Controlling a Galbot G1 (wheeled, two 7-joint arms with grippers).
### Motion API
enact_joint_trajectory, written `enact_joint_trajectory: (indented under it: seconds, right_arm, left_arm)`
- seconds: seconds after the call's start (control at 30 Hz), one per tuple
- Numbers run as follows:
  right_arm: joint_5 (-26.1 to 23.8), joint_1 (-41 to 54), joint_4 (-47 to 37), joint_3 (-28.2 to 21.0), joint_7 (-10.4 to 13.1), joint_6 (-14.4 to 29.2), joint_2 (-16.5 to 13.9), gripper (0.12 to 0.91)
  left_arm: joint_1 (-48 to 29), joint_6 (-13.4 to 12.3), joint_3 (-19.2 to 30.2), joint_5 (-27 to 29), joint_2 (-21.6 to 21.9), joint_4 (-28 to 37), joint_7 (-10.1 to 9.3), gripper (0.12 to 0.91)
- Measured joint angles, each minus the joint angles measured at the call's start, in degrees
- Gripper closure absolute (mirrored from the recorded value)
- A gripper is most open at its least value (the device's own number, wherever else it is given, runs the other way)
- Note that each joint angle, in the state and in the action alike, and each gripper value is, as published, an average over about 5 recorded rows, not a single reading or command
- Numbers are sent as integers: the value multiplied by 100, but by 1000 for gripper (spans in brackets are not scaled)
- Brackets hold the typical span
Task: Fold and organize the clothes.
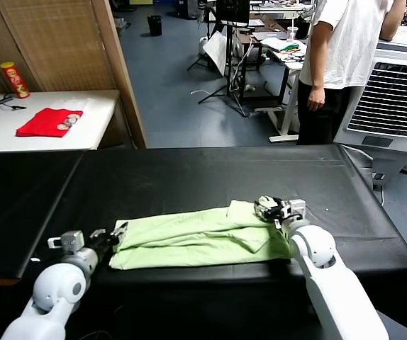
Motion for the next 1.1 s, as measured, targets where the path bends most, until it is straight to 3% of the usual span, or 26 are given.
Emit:
enact_joint_trajectory:
  seconds: [0.07, 0.17, 0.27, 0.37, 0.47, 0.53, 0.8, 0.9, 1.1]
  right_arm:
    - [-133, -59, 21, 12, 173, 121, 75, 776]
    - [-352, -173, 48, 63, 425, 277, 212, 880]
    - [-408, -275, 88, 123, 499, 302, 321, 890]
    - [-371, -361, 171, 178, 374, 275, 341, 867]
    - [-316, -454, 294, 234, 207, 268, 291, 748]
    - [-278, -526, 406, 281, 102, 268, 227, 630]
    - [-106, -960, 1052, 490, -204, 265, -197, 266]
    - [-25, -1188, 1371, 588, -266, 262, -367, 232]
    - [89, -1509, 1870, 735, -290, 258, -503, 227]
  left_arm:
    - [-24, -142, 38, 228, -37, 34, 84, 817]
    - [-97, -495, 138, 842, -109, 142, 206, 893]
    - [-223, -773, 260, 1460, -182, 286, 267, 893]
    - [-390, -881, 359, 1760, -228, 423, 331, 898]
    - [-515, -911, 400, 1856, -228, 487, 394, 895]
    - [-546, -928, 392, 1880, -212, 488, 417, 847]
    - [-369, -925, 216, 1784, -68, 269, 421, 419]
    - [-202, -901, 104, 1640, -40, 94, 411, 277]
    - [205, -867, -111, 1386, -109, -249, 406, 233]
